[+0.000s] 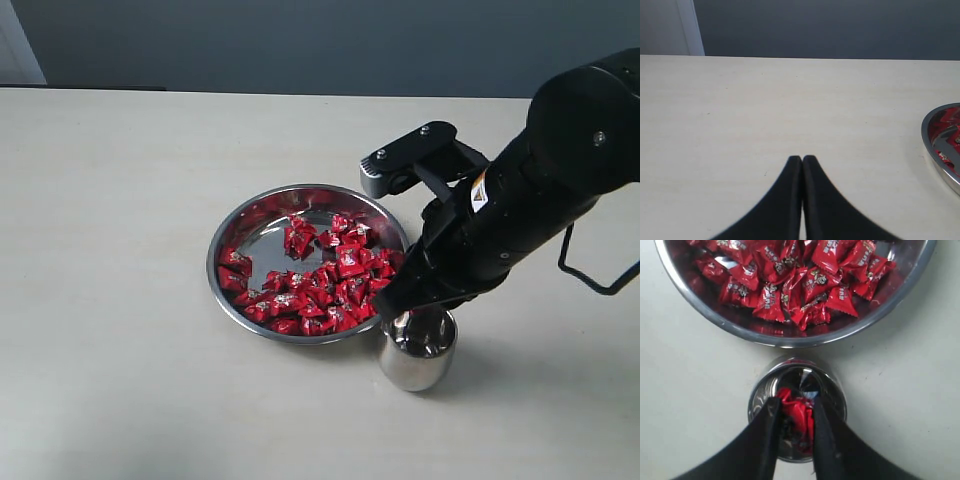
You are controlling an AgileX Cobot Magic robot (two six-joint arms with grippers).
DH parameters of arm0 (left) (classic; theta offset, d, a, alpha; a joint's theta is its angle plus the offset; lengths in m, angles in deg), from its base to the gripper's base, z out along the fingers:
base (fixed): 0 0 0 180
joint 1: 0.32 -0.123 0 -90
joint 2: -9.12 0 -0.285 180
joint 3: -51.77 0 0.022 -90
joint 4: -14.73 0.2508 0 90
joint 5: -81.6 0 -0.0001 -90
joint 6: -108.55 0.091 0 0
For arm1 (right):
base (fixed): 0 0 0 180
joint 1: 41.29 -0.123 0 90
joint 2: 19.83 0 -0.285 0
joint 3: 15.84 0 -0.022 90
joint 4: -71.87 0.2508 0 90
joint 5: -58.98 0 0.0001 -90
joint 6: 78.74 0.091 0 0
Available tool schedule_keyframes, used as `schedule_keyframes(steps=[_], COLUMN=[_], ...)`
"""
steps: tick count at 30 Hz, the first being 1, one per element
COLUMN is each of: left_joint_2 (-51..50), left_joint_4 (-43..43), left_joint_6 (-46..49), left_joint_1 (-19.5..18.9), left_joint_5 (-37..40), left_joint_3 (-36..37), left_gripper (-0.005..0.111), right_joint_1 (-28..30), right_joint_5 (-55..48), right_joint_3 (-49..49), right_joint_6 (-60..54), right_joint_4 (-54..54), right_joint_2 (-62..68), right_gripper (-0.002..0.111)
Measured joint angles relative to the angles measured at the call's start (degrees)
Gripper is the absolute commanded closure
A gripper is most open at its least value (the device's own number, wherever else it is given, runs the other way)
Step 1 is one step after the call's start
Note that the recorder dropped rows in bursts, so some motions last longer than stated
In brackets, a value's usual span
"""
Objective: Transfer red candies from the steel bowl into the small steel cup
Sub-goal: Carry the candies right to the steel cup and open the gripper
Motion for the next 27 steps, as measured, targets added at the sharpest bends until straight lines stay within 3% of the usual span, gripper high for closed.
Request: schedule_keyframes(steps=[27], left_joint_2=[0.0], left_joint_4=[0.0], left_joint_6=[0.0], left_joint_1=[0.0], left_joint_5=[0.0], left_joint_3=[0.0], left_gripper=[0.106], right_joint_1=[0.0], right_joint_5=[-1.25], right_joint_3=[0.0], right_joint_6=[-0.25], right_joint_4=[0.0], right_joint_2=[0.0], right_gripper=[0.109])
